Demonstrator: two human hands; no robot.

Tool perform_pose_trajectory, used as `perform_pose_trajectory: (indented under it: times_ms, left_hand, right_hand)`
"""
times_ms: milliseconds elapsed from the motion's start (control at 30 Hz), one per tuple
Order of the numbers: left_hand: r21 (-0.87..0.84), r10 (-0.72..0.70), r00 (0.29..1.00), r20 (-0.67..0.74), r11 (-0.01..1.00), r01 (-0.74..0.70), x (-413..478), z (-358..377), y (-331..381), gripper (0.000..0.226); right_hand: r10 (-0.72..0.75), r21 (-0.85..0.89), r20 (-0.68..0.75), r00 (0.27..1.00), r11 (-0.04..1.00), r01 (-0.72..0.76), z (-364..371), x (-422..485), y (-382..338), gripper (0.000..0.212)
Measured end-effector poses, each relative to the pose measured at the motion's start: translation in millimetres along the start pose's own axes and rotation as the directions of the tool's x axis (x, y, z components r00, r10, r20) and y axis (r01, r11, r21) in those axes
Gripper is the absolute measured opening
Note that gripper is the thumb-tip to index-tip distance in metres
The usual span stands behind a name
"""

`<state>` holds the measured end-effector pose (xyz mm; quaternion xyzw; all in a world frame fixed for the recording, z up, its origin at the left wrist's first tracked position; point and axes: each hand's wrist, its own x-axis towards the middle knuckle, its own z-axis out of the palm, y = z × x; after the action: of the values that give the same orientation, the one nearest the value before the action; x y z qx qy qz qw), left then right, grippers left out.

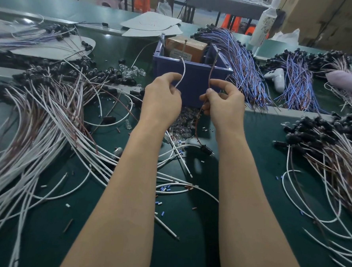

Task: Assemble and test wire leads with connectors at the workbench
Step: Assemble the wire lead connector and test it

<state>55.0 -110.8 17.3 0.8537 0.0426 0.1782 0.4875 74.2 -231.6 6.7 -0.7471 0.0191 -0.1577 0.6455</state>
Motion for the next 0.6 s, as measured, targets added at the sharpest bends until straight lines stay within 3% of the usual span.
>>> perform_pose_trajectory:
  times_ms: [600]
  left_hand:
    - [0.009,-0.002,1.0,0.005,1.0,0.002,0.3,0.5,-0.1,0.037]
  right_hand:
    - [0.014,0.0,0.015,1.0,1.0,-0.014,-2.0,1.6,-0.3,0.018]
